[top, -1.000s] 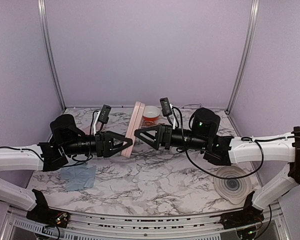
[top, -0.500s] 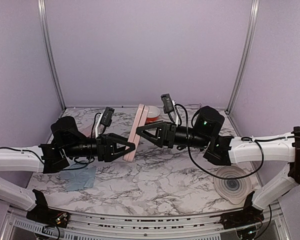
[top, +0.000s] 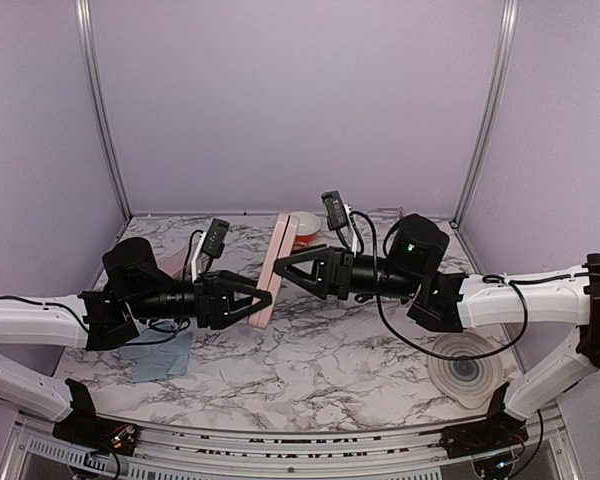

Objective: Organize the sunglasses
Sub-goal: Pass from the left arm to the right, then pass from the right arm to the left, then open the sunglasses case.

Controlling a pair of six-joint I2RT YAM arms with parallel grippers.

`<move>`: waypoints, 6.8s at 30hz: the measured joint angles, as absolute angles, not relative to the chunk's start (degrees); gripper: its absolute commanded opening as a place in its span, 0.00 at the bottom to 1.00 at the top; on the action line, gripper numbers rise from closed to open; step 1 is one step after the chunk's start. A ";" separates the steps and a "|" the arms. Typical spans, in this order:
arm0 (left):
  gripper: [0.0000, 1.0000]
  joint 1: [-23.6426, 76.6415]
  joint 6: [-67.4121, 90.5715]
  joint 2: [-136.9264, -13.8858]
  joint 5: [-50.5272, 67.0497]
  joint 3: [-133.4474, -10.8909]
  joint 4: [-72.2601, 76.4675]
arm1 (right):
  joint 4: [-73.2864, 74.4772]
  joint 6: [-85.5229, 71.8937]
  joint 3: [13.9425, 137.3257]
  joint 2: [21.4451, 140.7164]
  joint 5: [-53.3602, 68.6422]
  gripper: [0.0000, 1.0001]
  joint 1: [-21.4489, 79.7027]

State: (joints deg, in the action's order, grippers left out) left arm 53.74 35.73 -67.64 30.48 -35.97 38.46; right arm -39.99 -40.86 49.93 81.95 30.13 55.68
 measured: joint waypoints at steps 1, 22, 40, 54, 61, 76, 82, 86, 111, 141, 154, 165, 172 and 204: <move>0.80 53.84 35.57 -67.44 30.35 -35.55 38.59 | -39.57 -40.69 49.93 81.95 30.15 0.33 55.70; 0.99 53.56 29.34 -63.46 21.78 -32.36 35.46 | -19.07 -31.79 51.64 76.88 23.77 0.14 55.77; 0.92 53.52 29.58 -66.39 31.57 -40.86 31.31 | -16.86 -29.41 51.72 75.77 22.24 0.00 55.77; 0.80 53.34 29.19 -68.60 35.55 -43.40 30.96 | -20.93 -30.39 52.71 74.59 29.50 0.00 55.64; 0.85 53.23 29.15 -69.32 35.99 -43.44 30.96 | -20.97 -31.46 53.23 75.16 31.07 0.00 55.18; 0.91 53.25 29.12 -69.82 36.01 -43.44 30.98 | -22.26 -32.99 53.23 75.94 32.32 0.00 54.63; 0.93 53.25 28.67 -69.73 36.01 -43.44 31.00 | -22.59 -33.23 53.23 75.96 32.82 0.00 54.48; 0.99 53.39 27.97 -69.89 35.64 -43.48 30.92 | -24.23 -33.65 53.43 76.09 34.74 0.00 54.98; 0.96 53.95 28.51 -69.65 36.62 -44.10 30.33 | -26.48 -33.56 53.91 76.62 36.01 0.00 55.77; 0.50 54.13 29.02 -69.67 32.40 -44.01 27.24 | -16.67 -28.58 55.13 73.80 27.44 0.86 56.05; 0.43 54.48 27.24 -75.79 19.94 -45.76 17.41 | -11.60 -28.91 52.86 69.63 18.68 0.85 56.03; 0.42 55.86 26.41 -76.38 14.35 -47.09 15.33 | -6.96 -32.47 52.90 74.52 9.41 0.76 56.03; 0.41 56.34 26.09 -77.21 12.82 -47.13 13.87 | -4.16 -33.43 53.47 76.25 6.42 0.73 56.05; 0.39 58.50 23.14 -78.85 7.40 -51.64 7.31 | 1.50 -33.04 56.27 79.77 2.55 0.55 56.12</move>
State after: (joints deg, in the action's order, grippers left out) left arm 58.50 23.14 -78.85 7.40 -51.64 7.31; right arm 1.50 -33.04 56.27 79.77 2.55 56.12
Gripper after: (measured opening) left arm 0.721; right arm 0.584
